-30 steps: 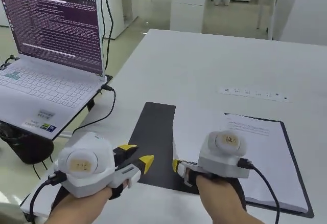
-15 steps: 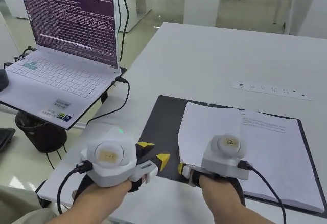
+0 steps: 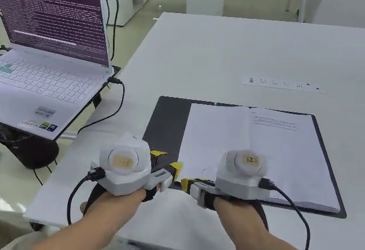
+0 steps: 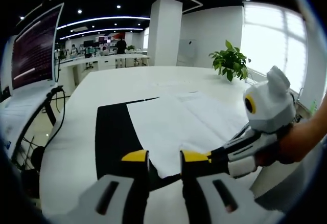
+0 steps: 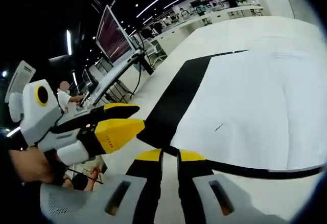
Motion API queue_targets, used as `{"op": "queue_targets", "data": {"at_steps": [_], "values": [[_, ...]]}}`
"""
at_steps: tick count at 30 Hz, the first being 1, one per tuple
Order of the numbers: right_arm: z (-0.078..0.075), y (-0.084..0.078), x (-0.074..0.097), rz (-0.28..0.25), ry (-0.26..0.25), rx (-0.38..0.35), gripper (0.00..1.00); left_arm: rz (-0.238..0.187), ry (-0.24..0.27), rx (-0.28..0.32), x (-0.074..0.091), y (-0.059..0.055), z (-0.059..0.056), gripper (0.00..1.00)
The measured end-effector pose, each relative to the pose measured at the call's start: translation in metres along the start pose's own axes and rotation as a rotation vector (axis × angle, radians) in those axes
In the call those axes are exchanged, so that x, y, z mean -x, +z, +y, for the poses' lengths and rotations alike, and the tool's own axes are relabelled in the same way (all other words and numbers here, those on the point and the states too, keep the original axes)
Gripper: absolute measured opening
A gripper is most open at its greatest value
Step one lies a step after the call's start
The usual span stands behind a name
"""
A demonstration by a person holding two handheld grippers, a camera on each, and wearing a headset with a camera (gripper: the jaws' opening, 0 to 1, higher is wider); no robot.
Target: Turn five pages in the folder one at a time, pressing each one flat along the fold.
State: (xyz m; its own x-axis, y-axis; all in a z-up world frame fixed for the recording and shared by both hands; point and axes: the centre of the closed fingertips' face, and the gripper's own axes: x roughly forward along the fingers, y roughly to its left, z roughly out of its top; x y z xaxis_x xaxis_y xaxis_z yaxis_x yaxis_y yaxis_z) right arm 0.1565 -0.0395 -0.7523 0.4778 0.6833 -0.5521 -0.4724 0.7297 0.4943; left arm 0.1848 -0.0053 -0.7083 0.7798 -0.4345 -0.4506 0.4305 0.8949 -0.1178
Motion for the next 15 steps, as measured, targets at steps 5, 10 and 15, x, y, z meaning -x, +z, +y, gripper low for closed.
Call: {"op": "queue_targets", "data": {"at_steps": [5,10,15], "values": [[-0.029,0.01,0.023,-0.048,-0.031,-0.034,0.04,0.082,-0.032,-0.041,-0.03,-0.021,-0.015,0.22],[-0.056,0.023,0.039,-0.102,-0.077,-0.076,0.01,0.143,-0.011,-0.04,-0.051,-0.039,-0.017,0.22],[-0.08,0.035,0.046,-0.138,-0.107,-0.109,0.0,0.161,0.052,-0.024,-0.059,-0.05,-0.011,0.23]]}}
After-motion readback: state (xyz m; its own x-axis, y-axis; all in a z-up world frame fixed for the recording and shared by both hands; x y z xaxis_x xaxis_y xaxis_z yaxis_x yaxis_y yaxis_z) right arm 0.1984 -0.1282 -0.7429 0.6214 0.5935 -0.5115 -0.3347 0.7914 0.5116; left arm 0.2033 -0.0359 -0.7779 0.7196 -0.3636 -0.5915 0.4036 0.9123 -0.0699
